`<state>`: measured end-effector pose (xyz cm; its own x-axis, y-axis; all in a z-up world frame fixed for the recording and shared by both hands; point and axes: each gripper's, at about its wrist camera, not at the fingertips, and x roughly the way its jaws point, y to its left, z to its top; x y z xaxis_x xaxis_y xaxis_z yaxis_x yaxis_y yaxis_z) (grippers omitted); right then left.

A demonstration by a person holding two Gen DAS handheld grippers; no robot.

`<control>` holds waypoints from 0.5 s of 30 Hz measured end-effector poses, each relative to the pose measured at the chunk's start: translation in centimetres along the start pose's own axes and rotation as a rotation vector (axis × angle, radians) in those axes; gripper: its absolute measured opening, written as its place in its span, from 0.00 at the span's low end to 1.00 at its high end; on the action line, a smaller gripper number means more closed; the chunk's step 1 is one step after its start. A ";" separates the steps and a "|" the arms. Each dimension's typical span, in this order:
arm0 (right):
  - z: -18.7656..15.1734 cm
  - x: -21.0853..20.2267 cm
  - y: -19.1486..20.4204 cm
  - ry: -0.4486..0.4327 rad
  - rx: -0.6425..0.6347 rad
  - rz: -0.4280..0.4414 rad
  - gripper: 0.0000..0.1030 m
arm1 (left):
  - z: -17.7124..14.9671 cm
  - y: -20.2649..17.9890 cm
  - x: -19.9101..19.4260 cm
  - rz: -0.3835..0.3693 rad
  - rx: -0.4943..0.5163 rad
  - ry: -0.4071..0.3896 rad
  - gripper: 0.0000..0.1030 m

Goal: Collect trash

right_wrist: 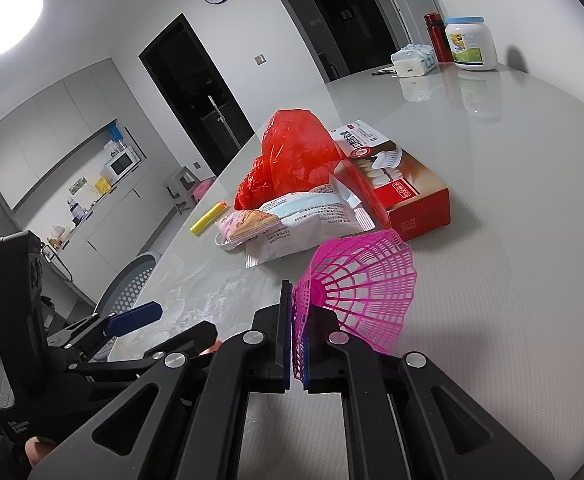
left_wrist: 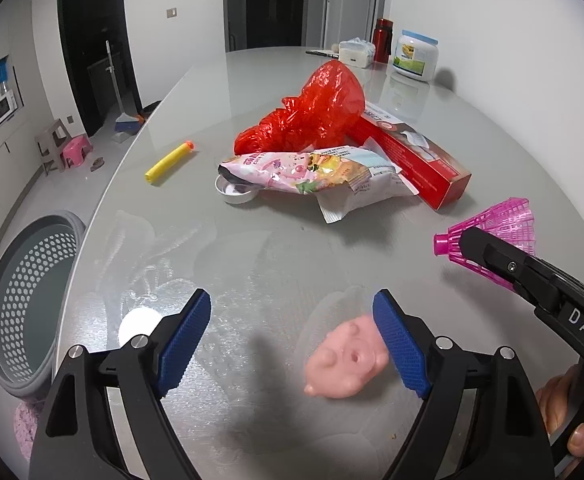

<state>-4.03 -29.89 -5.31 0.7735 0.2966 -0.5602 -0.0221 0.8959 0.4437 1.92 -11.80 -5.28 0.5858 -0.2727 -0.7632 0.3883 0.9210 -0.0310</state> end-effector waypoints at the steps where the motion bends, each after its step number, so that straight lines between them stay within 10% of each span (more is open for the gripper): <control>1: 0.0 0.0 -0.1 -0.001 0.002 0.001 0.04 | 0.0 0.0 0.0 -0.003 -0.001 0.002 0.79; 15: 0.1 0.1 -0.2 0.000 0.009 -0.007 0.04 | -0.6 0.5 -1.2 -0.049 -0.012 0.020 0.79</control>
<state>-3.94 -30.04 -5.37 0.7735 0.2903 -0.5634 -0.0112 0.8950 0.4458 0.96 -10.84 -4.74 0.5513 -0.3124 -0.7736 0.4076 0.9099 -0.0769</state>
